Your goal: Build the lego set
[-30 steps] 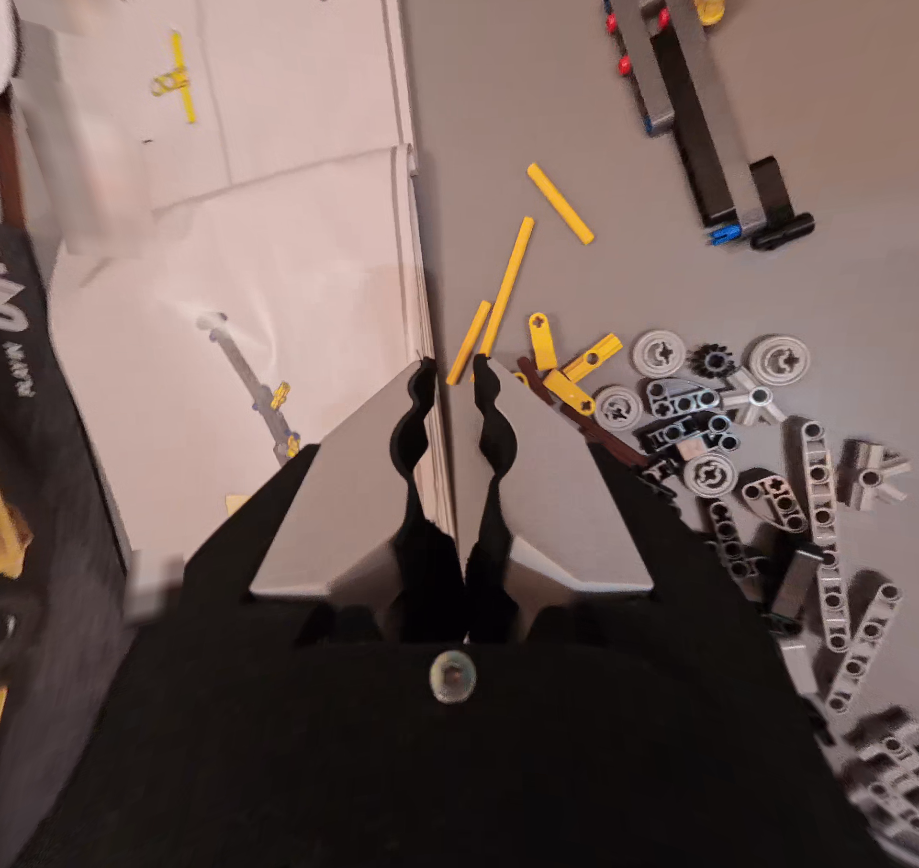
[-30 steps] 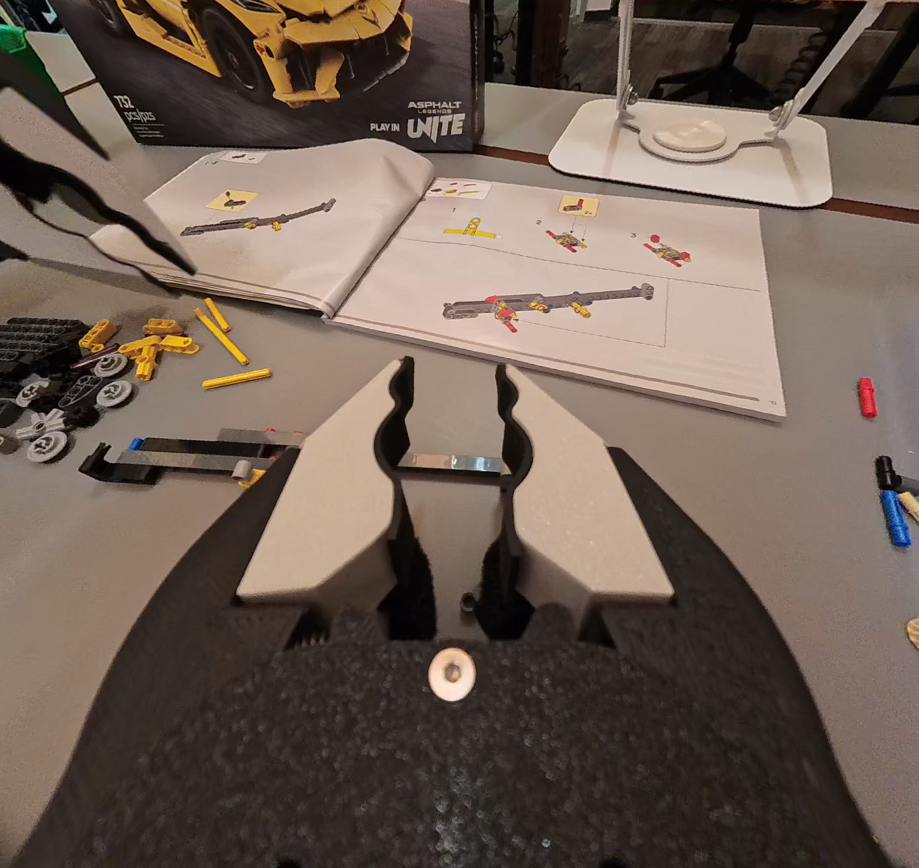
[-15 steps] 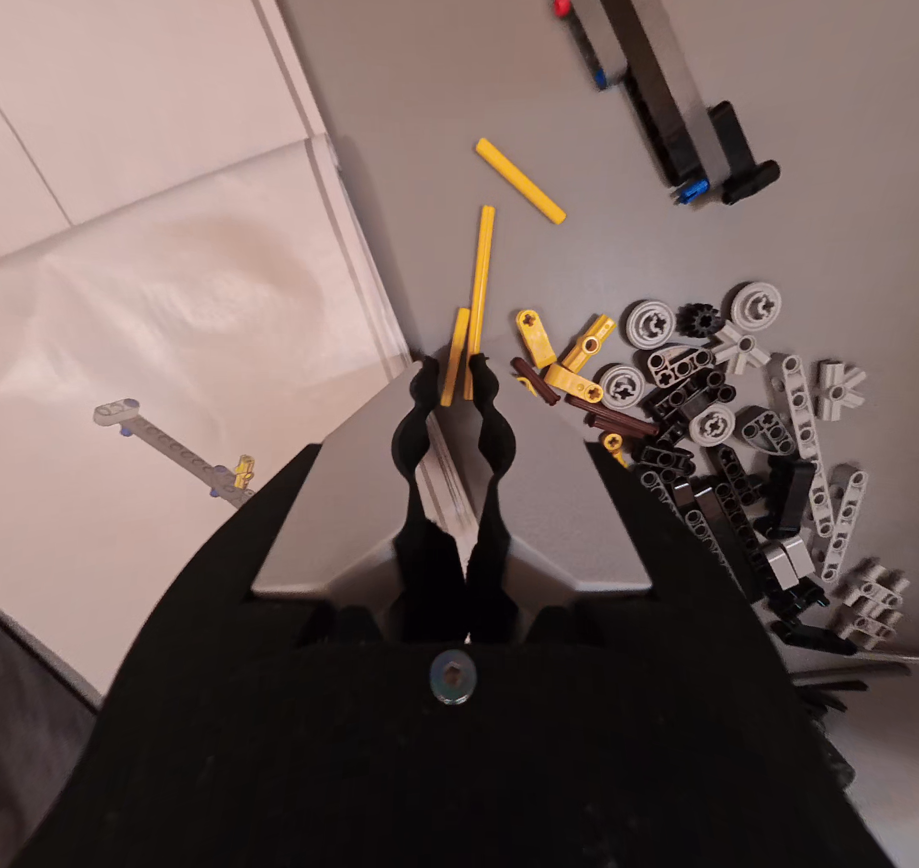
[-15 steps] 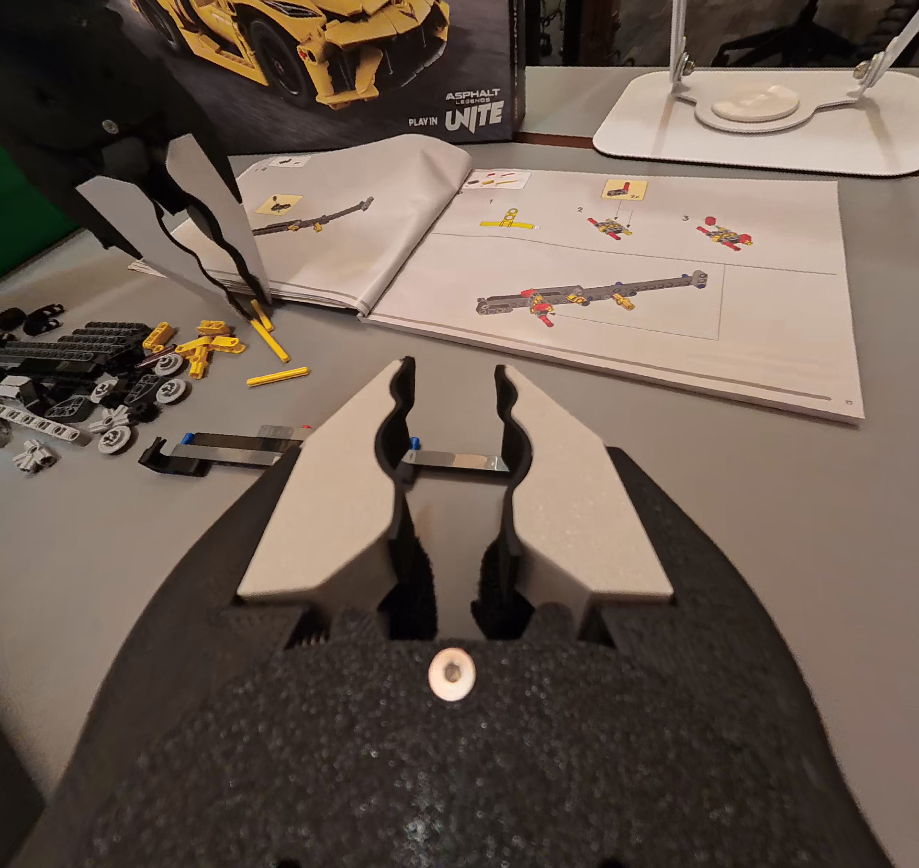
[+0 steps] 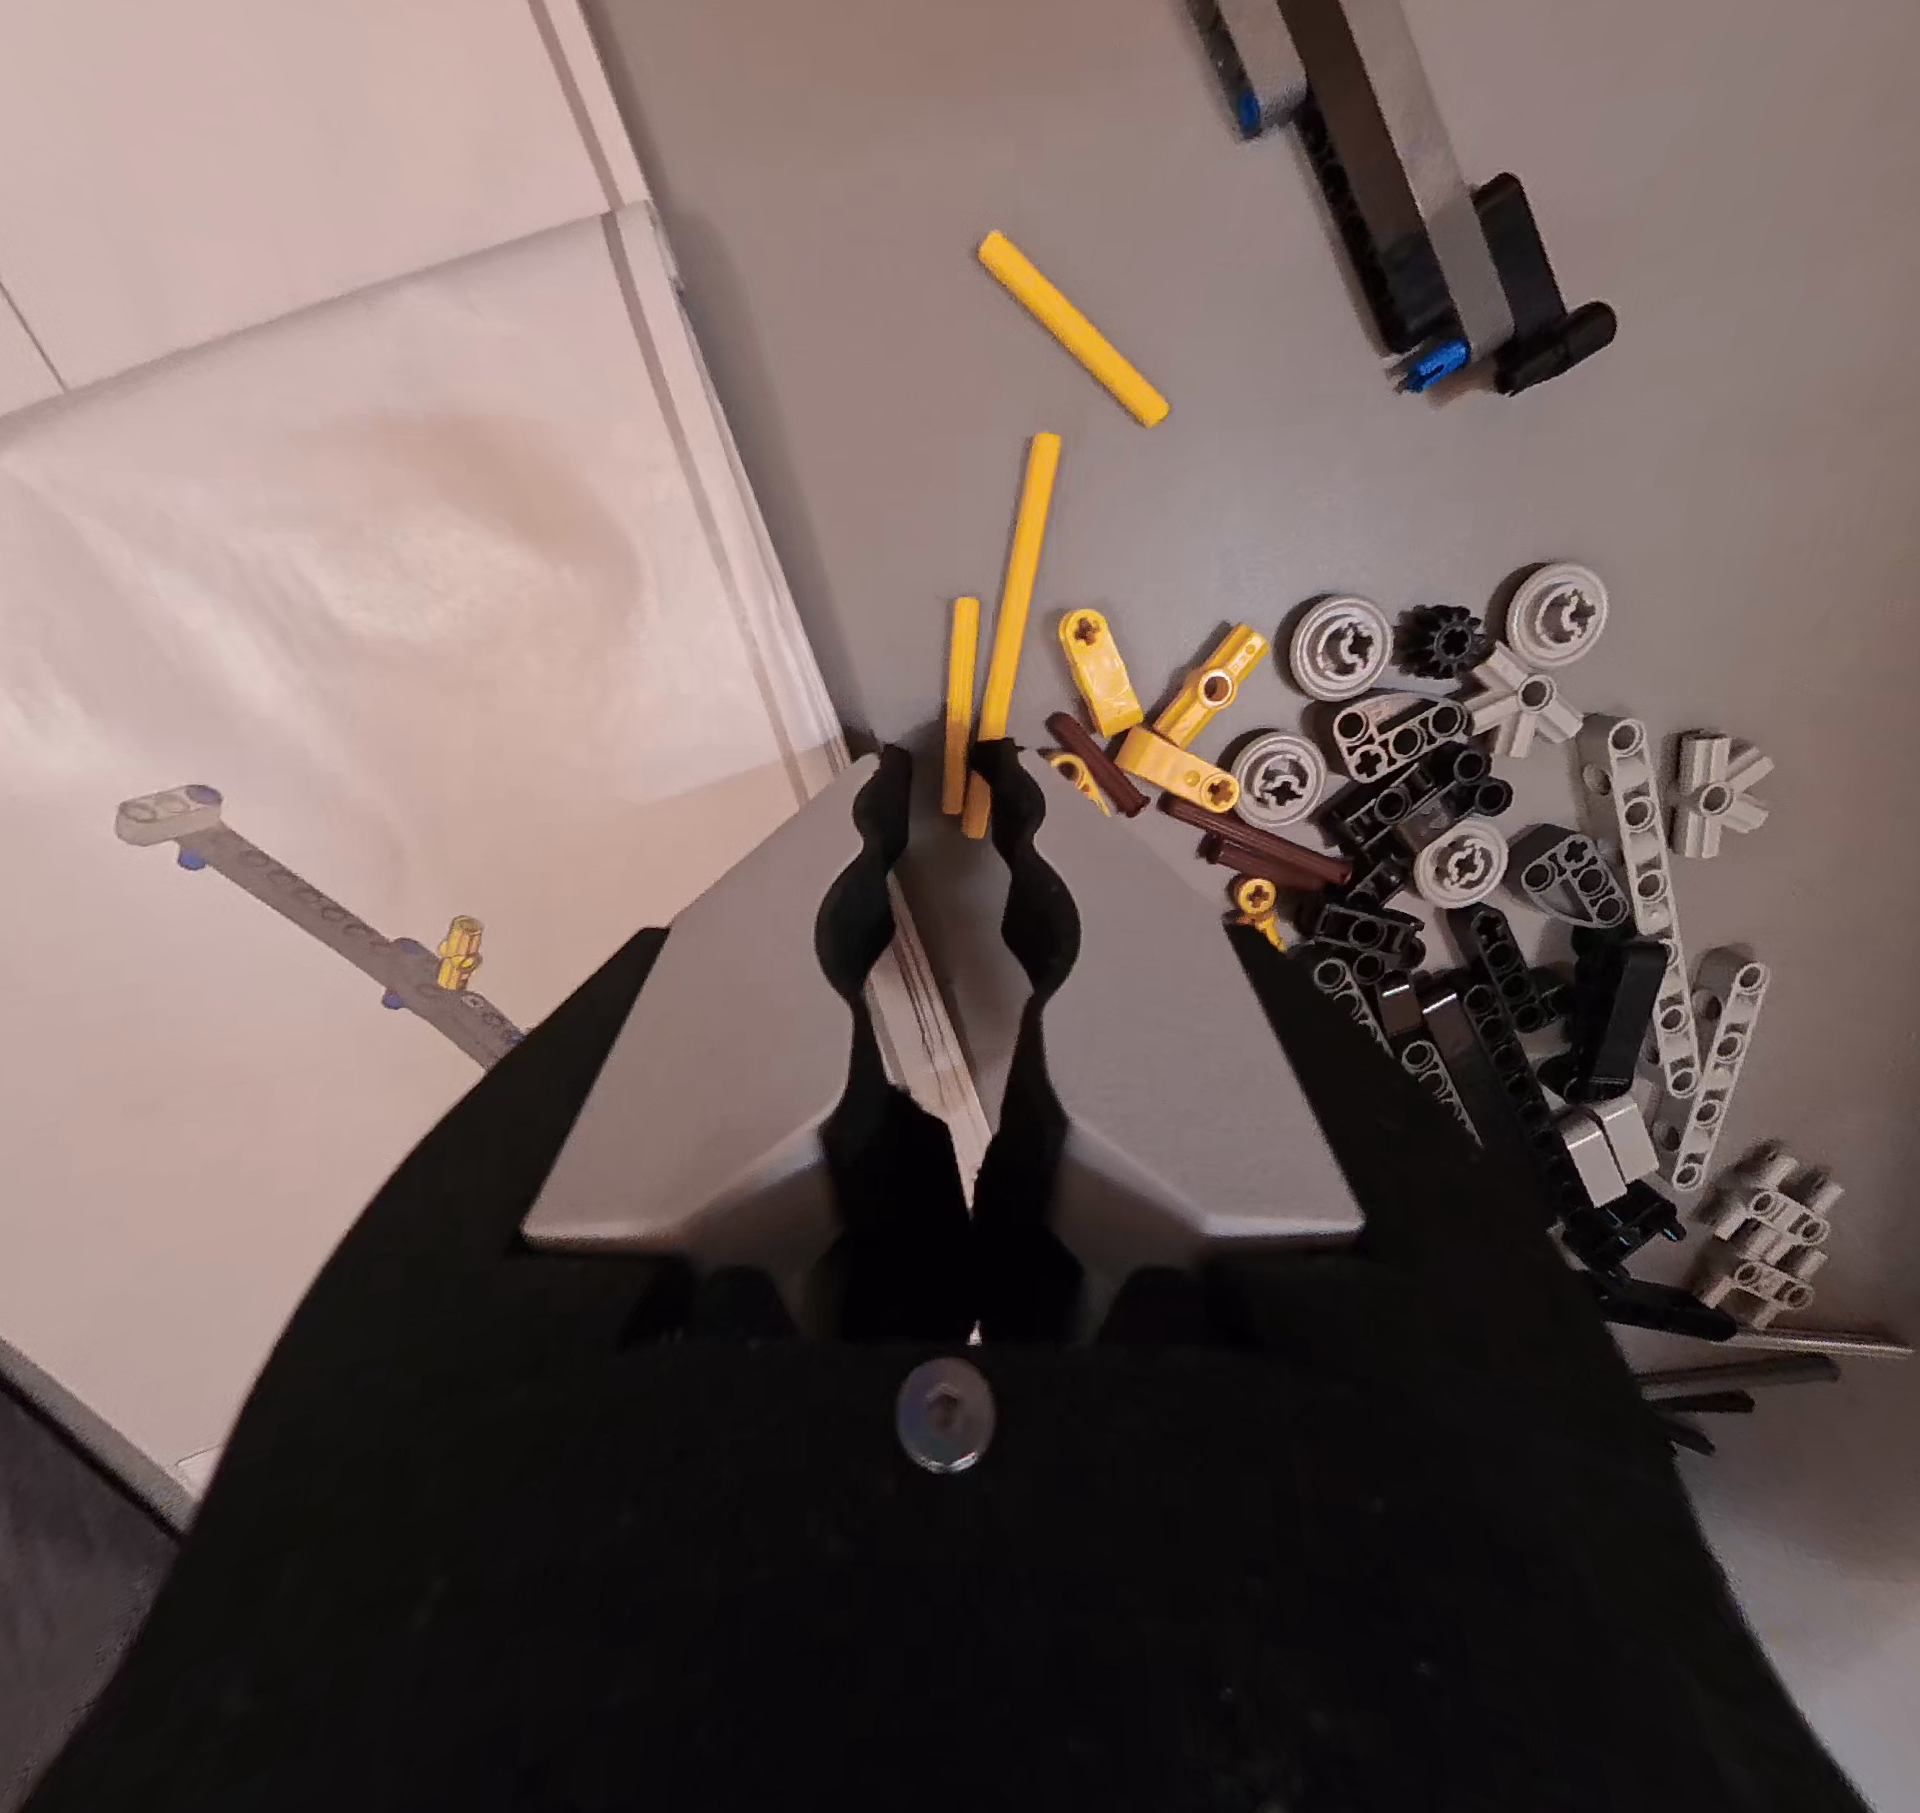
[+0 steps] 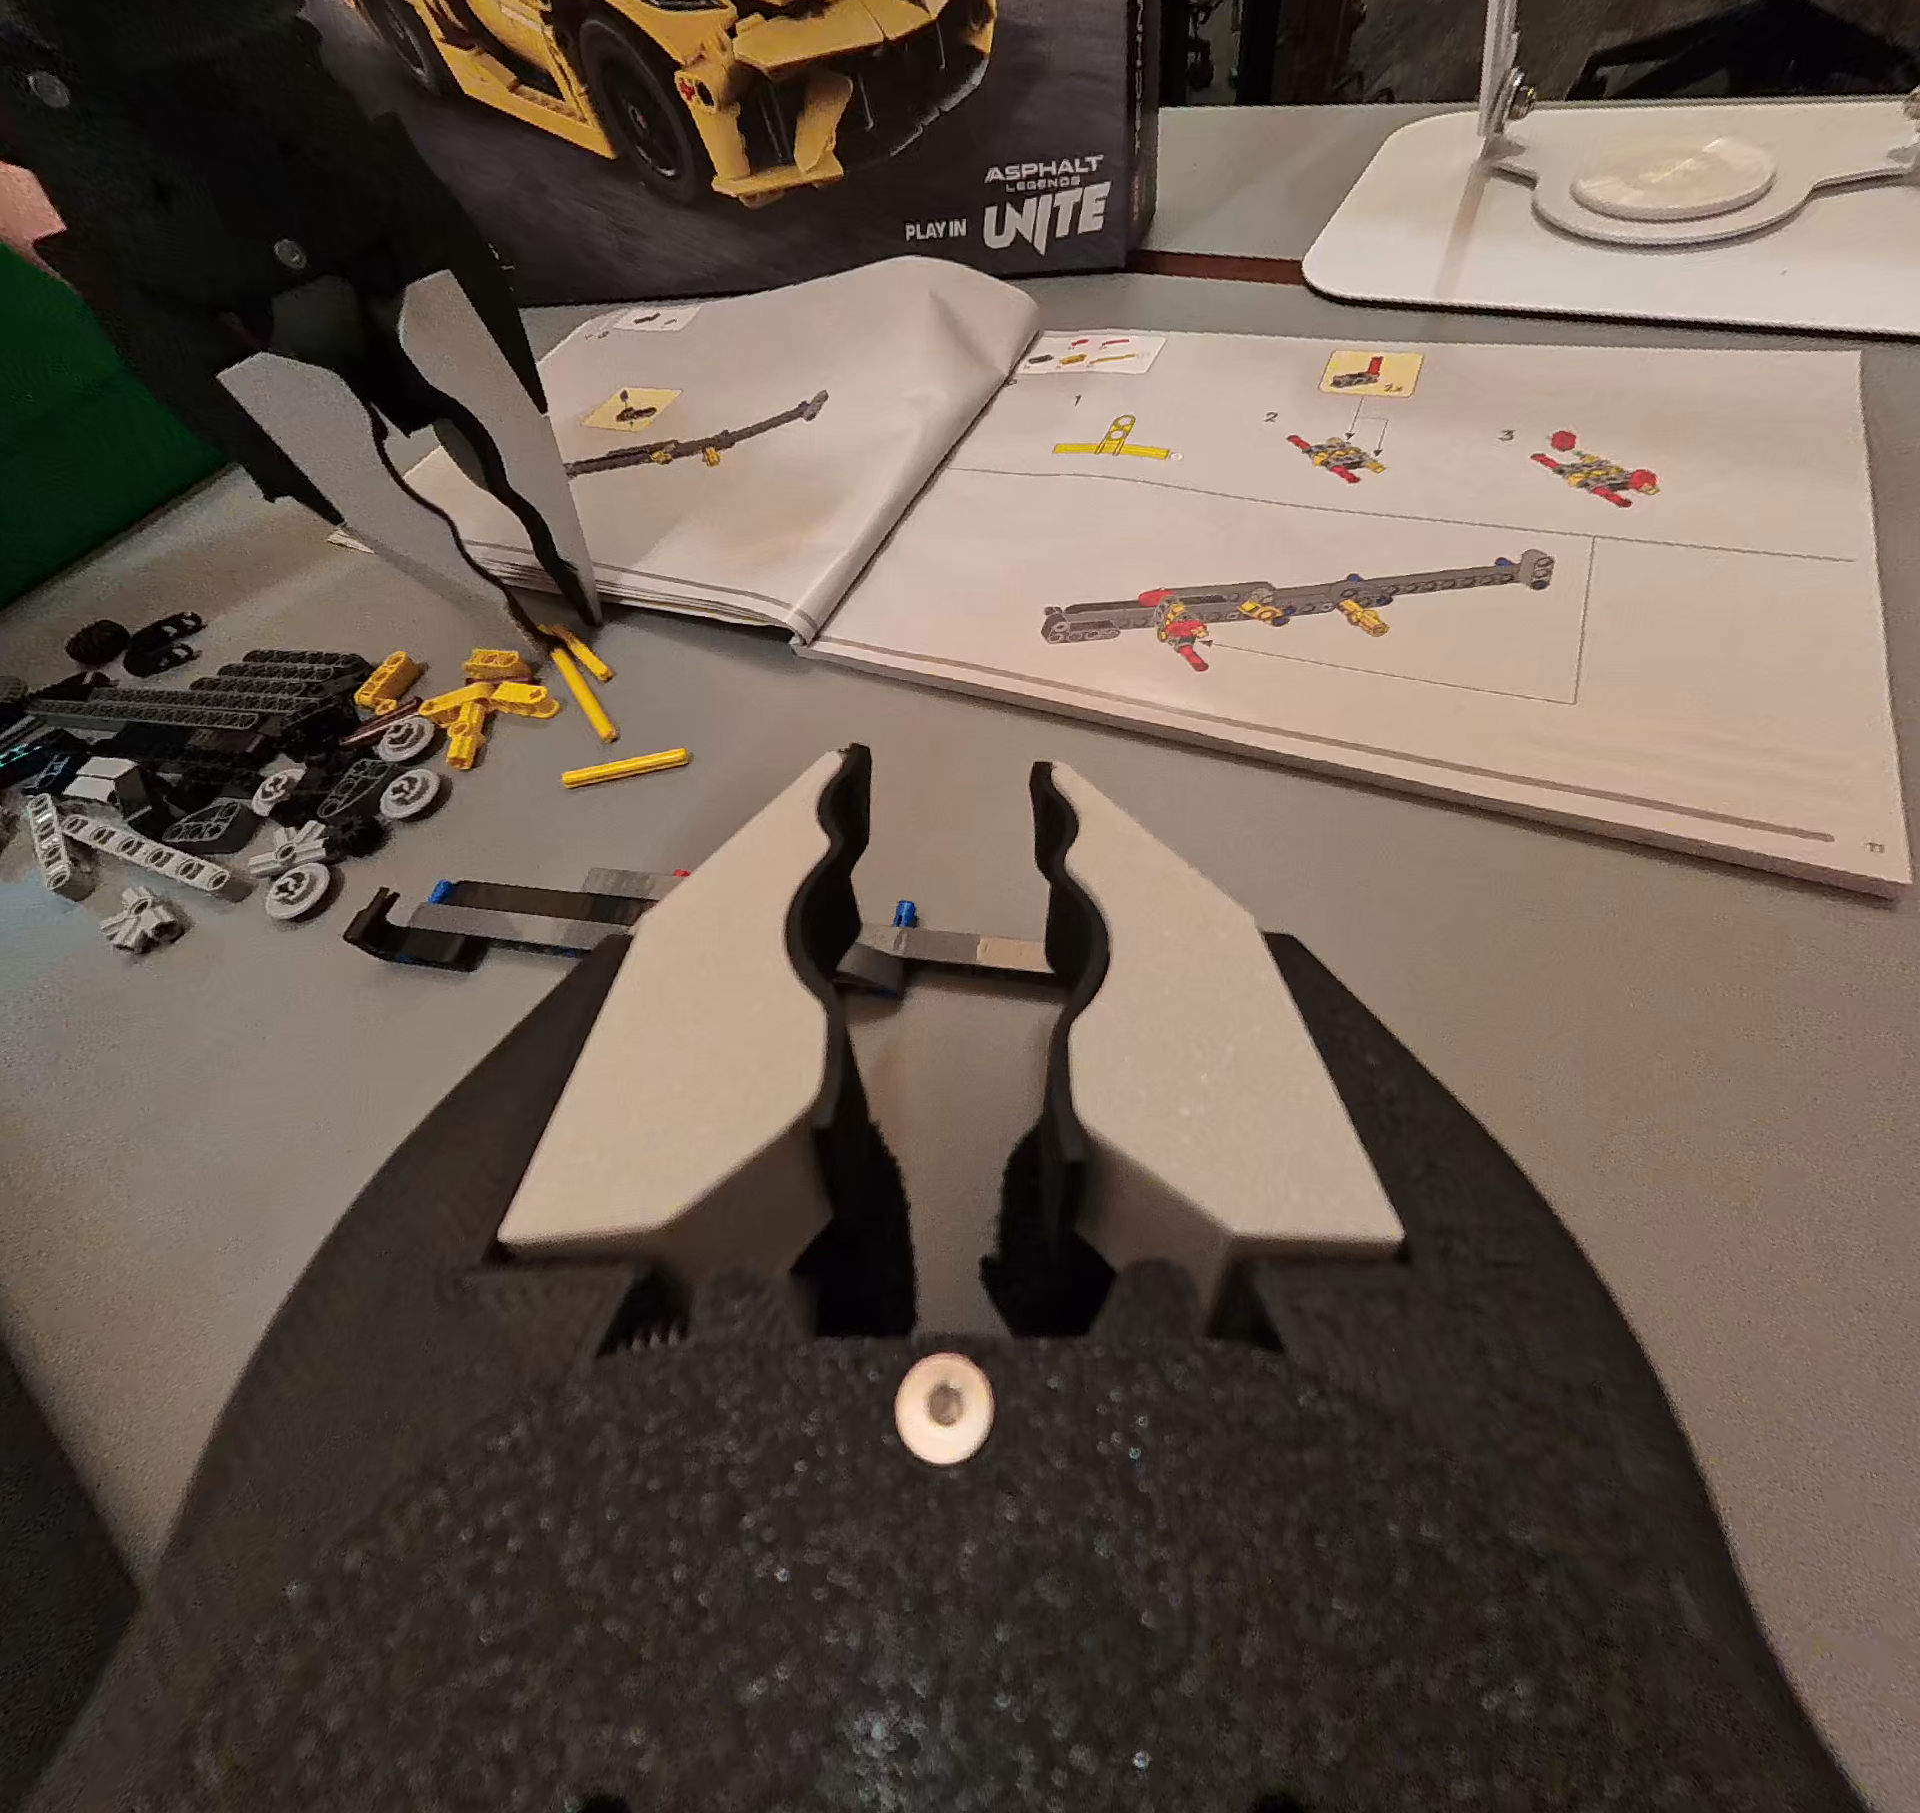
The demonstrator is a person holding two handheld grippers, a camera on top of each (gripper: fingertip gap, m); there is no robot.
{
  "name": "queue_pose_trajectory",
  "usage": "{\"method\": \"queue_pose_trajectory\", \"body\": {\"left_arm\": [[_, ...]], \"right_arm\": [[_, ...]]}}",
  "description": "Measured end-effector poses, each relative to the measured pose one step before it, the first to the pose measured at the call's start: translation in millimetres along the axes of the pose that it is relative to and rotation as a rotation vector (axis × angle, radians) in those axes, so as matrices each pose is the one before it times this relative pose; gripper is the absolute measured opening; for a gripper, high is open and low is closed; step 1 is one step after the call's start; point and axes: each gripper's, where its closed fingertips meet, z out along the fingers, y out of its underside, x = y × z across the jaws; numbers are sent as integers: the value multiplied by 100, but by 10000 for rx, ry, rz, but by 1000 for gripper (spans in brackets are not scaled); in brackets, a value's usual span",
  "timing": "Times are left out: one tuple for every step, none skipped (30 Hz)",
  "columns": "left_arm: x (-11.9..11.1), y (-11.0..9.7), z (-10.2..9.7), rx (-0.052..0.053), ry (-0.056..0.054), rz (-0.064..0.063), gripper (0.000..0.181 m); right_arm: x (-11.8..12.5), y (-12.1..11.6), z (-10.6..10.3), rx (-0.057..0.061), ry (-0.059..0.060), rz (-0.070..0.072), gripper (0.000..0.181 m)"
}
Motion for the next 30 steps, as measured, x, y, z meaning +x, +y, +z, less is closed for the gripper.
{"method": "queue_pose_trajectory", "body": {"left_arm": [[-16, 53, 8, 15, -7, 6, 13], [36, -43, -92, 31, 6, 20, 13], [178, -351, -300, 219, 115, -28, 12], [273, -611, -421, 367, 203, -109, 12], [421, -511, -397, 293, 304, -140, 12], [460, -160, -255, 62, 307, -81, 12], [-102, 35, -119, -60, -66, 35, 12], [-542, 85, -11, -79, -341, 105, 12], [-389, 185, 126, -155, -230, 93, 11], [-334, 171, 216, -164, -195, 82, 11], [-205, 34, 230, -95, -146, 99, 11], [67, -2, 228, -79, 0, 100, 11], [225, -29, 207, -65, 97, 77, 11], [72, -52, 164, -43, 21, 64, 11], [-80, -6, 143, -49, -61, 58, 11], [-32, 118, 150, -101, -28, 43, 11], [-26, 150, 187, -114, -16, 35, 11], [62, 123, 203, -87, 24, 31, 9], [39, -74, 99, 35, -9, 41, 6], [83, -117, 23, 52, 11, 33, 5], [31, 38, 32, -42, -17, 8, 3], [-146, 27, 43, -46, -122, 19, 2], [-300, -59, -33, 16, -215, 30, 2], [-272, -105, -90, 58, -163, -17, 2], [-387, -143, -186, 76, -165, -144, 2], [-530, -333, -340, 149, -155, -297, 2], [-634, -609, -525, 253, -130, -411, 2], [-648, -910, -710, 348, -92, -406, 2], [-590, -1101, -872, 385, -74, -300, 2], [-772, -1240, -987, 391, -209, -174, 2]], "right_arm": [[-25, 39, 14, -19, -11, -9, 31], [-29, 50, 32, -26, -13, -6, 31], [-32, 38, 22, -21, -16, -10, 31], [-36, 26, 14, -15, -11, -10, 30], [-6, -1, 1, 1, -5, -1, 30], [-23, 19, 15, -4, -16, 5, 30], [-8, 49, 25, -31, -20, 20, 30], [-29, 39, 24, -20, -27, 25, 30], [-36, 22, 11, -7, -27, 17, 30], [-26, 0, 1, 1, -12, 0, 30], [-10, 5, 15, -7, 1, -12, 30], [-21, 25, 17, -13, 2, -20, 30], [1, 27, 14, -15, 7, -26, 30], [3, 29, 13, -17, 11, -20, 30], [8, 21, 0, -8, 5, -12, 30], [2, 15, 3, -3, 4, -6, 30], [19, -3, 0, 1, 6, -1, 30], [1, -2, -14, 6, -4, 6, 30], [-19, -7, -3, 8, -11, 4, 30], [1, 3, 5, -5, 0, -2, 30], [13, 13, 16, -9, 4, -8, 30], [-1, 1, 8, -2, 1, -10, 30], [28, -21, -7, 11, 10, -8, 30], [28, -25, -12, 16, 13, -4, 30], [20, -25, -5, 13, 6, -6, 30], [26, 23, -6, -12, 3, -2, 30], [12, 4, 5, 2, 0, 0, 30], [-3, -5, -4, 7, -3, -2, 29], [-22, -22, -17, 12, -5, -12, 29], [-9, -28, -19, 20, 7, -21, 29]]}}
